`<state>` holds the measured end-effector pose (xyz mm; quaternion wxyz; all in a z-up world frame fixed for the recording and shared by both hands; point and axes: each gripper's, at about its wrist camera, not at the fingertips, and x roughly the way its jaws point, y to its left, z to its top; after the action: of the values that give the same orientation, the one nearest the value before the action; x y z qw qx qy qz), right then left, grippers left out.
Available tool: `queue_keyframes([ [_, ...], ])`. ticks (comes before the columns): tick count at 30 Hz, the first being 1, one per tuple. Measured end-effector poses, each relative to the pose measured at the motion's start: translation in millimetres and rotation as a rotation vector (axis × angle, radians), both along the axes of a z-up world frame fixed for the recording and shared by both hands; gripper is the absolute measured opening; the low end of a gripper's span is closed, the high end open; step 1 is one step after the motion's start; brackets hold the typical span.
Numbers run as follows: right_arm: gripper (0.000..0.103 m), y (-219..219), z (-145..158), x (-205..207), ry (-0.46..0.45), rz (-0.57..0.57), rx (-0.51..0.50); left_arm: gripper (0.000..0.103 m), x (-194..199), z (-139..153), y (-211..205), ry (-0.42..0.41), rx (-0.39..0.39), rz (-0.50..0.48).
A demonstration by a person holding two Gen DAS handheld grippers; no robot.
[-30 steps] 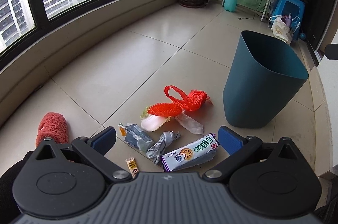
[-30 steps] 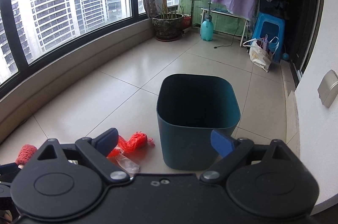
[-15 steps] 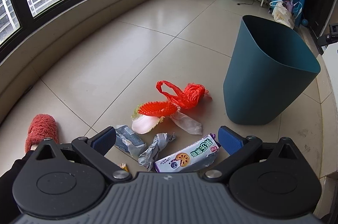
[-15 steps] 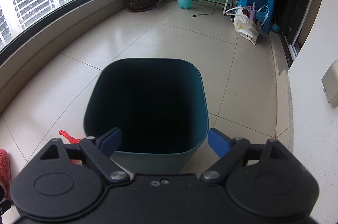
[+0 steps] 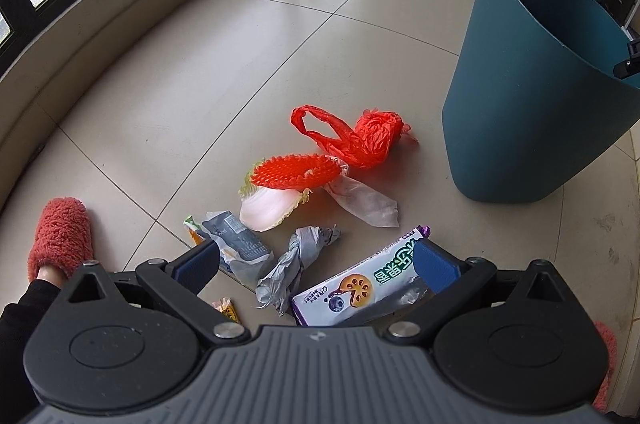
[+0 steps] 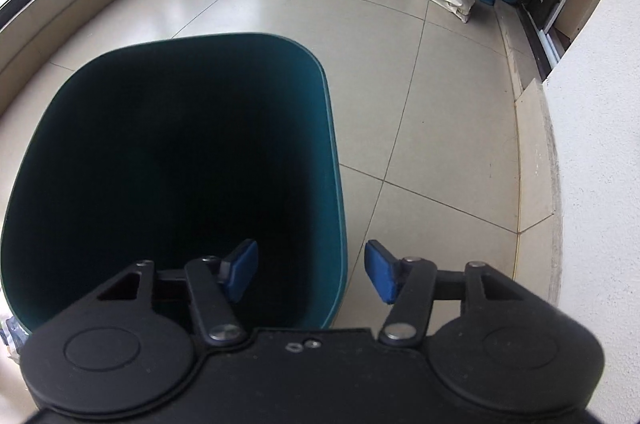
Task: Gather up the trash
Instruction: 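Grip the teal wastebasket rim with the right tool while the left tool approaches the wrapper, then lower the left tool onto the white-and-purple snack wrapper and close on it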
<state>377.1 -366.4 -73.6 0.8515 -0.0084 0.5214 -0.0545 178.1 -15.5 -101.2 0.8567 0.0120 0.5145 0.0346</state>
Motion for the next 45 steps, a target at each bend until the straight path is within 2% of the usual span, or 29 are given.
queue_keyframes([
  [1, 0.054, 2, -2, -1, 0.001, 0.004, 0.006, 0.103, 0, 0, -1, 0.0, 0.008, 0.001],
  [3, 0.045, 4, -4, -2, 0.007, 0.014, 0.017, 0.103, 1, -2, -2, 0.006, 0.007, -0.006],
  [7, 0.041, 3, -3, -4, 0.007, 0.005, 0.024, 0.103, 1, -6, 1, 0.028, -0.023, -0.002],
  [15, 0.006, -10, -7, -3, 0.044, -0.001, -0.013, 0.103, -2, -8, 1, 0.047, -0.046, -0.003],
  [21, 0.008, -13, -9, -6, 0.063, 0.078, -0.026, 0.103, -4, -7, -5, 0.044, -0.016, -0.029],
  [27, 0.009, -20, -9, -23, 0.076, 0.141, -0.01, 0.103, -13, -7, -13, 0.048, -0.042, -0.077],
  [30, 0.009, -23, -8, -34, 0.081, 0.166, -0.006, 0.103, -18, -10, -19, 0.051, -0.02, -0.098],
  [35, 0.01, -23, -8, -55, 0.095, 0.213, -0.007, 0.103, -23, -18, -19, 0.085, -0.06, -0.102],
  [45, 0.01, -36, -9, -46, 0.049, 0.177, 0.045, 0.101, -19, -34, -21, 0.149, -0.083, -0.103],
])
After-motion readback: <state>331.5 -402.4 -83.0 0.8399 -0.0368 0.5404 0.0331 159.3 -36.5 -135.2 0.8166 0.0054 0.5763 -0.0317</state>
